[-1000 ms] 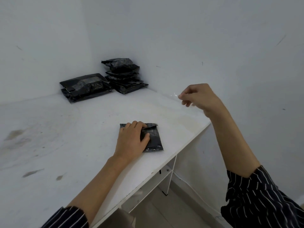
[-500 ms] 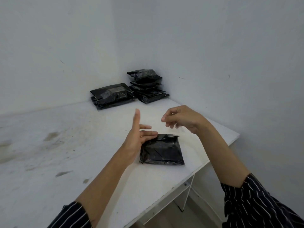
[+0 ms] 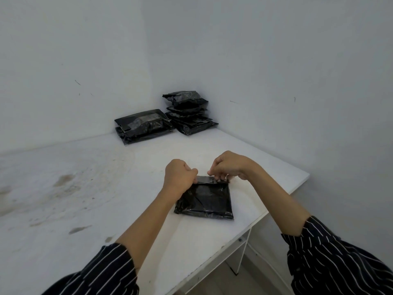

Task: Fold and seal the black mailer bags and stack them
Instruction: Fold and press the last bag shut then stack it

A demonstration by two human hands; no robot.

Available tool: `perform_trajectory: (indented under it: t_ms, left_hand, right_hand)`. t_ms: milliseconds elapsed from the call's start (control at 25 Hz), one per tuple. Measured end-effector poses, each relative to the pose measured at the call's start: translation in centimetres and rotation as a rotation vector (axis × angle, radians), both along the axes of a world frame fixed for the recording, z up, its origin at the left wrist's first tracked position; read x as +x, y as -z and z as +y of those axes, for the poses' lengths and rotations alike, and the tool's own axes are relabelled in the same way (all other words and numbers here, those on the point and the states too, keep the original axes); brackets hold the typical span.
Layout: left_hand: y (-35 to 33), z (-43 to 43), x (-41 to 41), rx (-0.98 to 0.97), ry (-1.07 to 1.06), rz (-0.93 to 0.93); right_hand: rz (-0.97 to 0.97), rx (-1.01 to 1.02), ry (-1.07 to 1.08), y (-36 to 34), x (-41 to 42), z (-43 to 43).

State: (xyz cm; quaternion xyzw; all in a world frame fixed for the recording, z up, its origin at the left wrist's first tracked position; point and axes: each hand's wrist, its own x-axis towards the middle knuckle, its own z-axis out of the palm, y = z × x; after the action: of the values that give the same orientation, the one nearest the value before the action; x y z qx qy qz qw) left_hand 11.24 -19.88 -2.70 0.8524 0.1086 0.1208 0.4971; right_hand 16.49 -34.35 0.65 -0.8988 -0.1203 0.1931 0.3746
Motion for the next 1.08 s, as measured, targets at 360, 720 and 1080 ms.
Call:
perform_trajectory:
  t_ms: [360, 720, 1080]
  left_hand:
    - [-0.3, 0.5, 0.9, 0.315, 0.066, 0.186]
    - [0.1, 0.7, 0.9, 0.519, 0.095, 0.198]
    - [1.1, -0.4, -0.5, 0.668, 0.07, 0.071]
  right_hand:
    - [-0.088, -0.101, -0.03, 1.0, -0.1, 0.5]
    - [-0.29, -0.263, 0.01, 1.7, -1.0, 1.3]
    - [-0.754, -0.633, 0.064, 3.6, -4.4, 2.7]
